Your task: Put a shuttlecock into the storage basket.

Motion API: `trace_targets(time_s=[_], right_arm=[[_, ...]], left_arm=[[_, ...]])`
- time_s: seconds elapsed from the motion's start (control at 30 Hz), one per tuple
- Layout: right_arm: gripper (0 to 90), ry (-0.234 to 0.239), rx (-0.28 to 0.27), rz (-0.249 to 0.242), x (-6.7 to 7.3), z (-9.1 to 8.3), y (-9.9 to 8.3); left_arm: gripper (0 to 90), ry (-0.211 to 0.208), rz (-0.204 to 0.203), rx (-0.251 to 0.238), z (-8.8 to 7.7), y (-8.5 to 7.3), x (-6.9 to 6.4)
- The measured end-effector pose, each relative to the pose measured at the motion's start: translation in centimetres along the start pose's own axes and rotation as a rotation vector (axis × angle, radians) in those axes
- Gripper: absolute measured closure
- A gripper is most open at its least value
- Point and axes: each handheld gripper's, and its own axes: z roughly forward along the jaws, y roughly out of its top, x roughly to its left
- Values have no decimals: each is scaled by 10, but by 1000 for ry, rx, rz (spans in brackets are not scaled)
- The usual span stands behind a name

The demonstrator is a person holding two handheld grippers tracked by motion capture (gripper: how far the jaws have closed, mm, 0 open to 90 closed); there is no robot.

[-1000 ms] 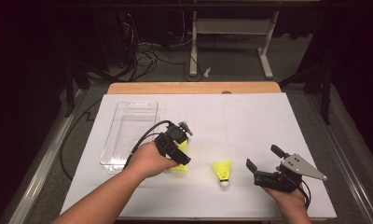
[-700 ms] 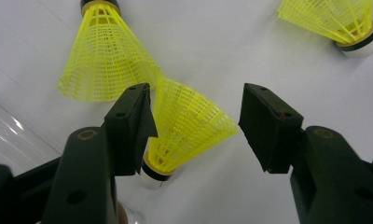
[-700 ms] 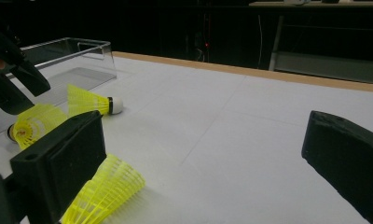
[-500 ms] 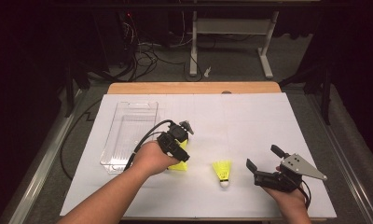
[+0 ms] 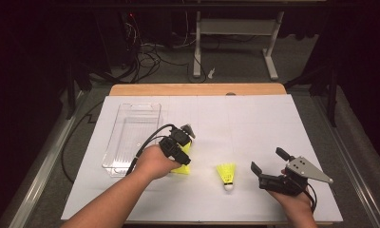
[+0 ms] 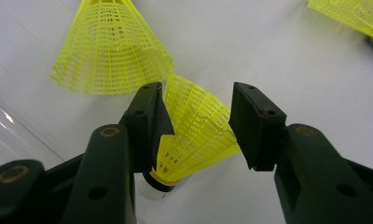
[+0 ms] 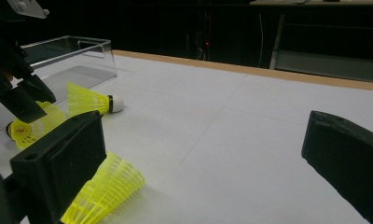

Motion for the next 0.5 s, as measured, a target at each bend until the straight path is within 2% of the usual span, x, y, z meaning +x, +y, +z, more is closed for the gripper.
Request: trace_targets(time_s=[0.13,0.37,0.5], right_arm=[[2,-1,-1,2,0,0,0],[2,-1,-3,4,0,-1,0],[2,-1,-4,4,-1,-1,0]], left_arm=[[596,3,-2,-2,2,-1,-1],[705,35,9,22,4,-3,-2],[715,37,13,22,4,-4,-2]])
